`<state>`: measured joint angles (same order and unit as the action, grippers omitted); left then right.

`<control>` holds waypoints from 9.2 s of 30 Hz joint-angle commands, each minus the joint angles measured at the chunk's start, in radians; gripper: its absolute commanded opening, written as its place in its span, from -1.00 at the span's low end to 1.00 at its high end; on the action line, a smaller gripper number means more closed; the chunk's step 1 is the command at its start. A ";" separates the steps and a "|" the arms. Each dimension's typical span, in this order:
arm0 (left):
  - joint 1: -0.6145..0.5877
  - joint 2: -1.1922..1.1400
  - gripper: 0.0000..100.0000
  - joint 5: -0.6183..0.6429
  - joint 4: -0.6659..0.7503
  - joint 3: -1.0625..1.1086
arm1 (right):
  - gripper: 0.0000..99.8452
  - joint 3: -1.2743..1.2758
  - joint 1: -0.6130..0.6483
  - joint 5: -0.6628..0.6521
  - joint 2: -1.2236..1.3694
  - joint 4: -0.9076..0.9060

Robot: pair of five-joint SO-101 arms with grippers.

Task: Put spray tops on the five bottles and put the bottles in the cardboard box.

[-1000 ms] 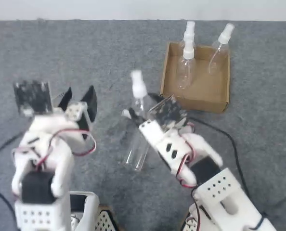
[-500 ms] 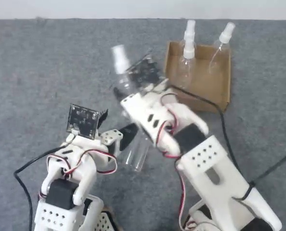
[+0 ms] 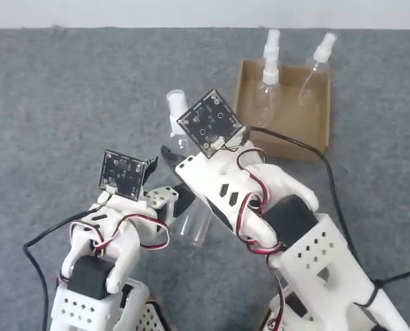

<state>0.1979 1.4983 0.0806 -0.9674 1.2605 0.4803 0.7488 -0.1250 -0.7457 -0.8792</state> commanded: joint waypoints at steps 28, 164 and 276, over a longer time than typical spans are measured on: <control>-0.006 0.023 -0.38 -0.003 0.041 0.033 | -0.99 0.048 -0.789 0.008 0.414 0.549; -0.301 -0.692 -0.47 0.006 -0.112 -0.490 | -0.99 -0.195 -0.257 -0.115 0.328 -0.694; -0.017 -0.867 -0.96 -0.130 -0.201 -0.503 | -0.52 -1.023 -1.392 -0.680 1.419 -0.519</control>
<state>0.1872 0.5792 -0.0667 -1.1623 0.7664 -0.4572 -0.6291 -0.7802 0.6705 -1.3794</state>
